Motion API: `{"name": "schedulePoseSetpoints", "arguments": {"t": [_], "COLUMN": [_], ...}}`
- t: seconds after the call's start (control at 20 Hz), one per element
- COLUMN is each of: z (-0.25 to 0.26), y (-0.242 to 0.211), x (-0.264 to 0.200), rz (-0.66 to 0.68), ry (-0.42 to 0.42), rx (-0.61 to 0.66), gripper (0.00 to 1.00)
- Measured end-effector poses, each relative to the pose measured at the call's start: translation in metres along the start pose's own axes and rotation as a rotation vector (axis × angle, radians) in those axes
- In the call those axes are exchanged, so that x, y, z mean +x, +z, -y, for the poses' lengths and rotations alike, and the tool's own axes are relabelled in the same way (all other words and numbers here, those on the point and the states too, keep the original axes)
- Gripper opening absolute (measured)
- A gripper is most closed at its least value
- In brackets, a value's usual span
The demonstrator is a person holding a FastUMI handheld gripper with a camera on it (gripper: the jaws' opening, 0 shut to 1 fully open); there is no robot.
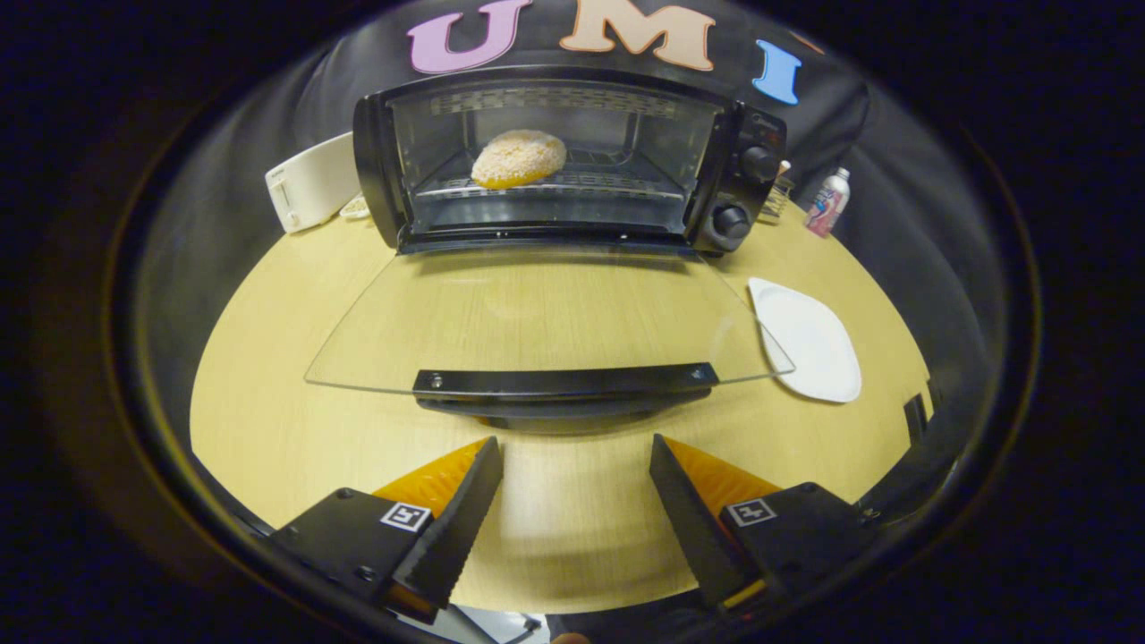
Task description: Open the toaster oven, put the food inside, and close the toaster oven door.
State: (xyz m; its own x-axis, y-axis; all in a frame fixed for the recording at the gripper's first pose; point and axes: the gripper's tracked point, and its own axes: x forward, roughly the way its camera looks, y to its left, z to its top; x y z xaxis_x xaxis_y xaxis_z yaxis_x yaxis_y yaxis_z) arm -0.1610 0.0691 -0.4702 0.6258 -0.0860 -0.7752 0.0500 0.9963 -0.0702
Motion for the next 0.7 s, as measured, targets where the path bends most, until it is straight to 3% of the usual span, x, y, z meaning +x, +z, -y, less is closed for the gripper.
{"name": "schedulePoseSetpoints", "arguments": {"t": [0.35,0.7], "z": [-0.003,-0.003], "y": [0.015,0.075], "x": [0.004,-0.013], "rz": [0.025,0.156], "ry": [0.042,0.065], "rx": [0.049,0.09], "gripper": [1.0,1.0]}}
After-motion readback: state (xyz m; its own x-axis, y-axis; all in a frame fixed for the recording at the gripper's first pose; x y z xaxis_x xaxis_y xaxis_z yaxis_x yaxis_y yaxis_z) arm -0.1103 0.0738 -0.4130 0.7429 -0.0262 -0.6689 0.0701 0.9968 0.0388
